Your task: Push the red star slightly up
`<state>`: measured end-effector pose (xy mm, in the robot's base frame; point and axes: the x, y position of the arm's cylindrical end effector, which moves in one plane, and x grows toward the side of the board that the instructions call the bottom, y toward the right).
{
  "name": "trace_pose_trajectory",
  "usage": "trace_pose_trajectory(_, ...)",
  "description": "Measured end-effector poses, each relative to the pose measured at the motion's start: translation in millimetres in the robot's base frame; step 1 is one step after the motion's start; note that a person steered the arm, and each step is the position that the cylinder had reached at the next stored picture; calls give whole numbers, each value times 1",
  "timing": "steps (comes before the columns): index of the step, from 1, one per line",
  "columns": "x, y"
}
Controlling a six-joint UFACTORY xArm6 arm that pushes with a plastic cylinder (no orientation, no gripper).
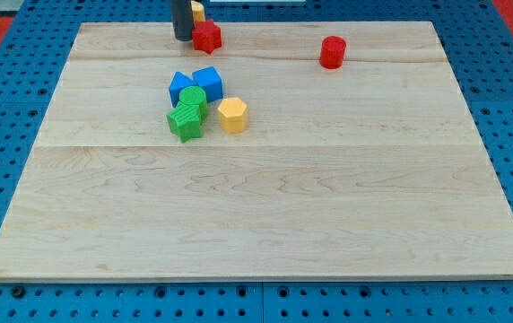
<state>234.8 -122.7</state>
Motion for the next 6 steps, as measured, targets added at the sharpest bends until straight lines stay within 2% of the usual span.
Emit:
trace_pose_trajectory(1, 29, -1)
trace_pose_trajectory(2, 27, 58)
trace_pose_trajectory(3, 11, 64)
trace_pose_trajectory(4, -9, 37)
trace_pose_trajectory(5, -13, 35)
trace_pose_trajectory(6, 13, 91)
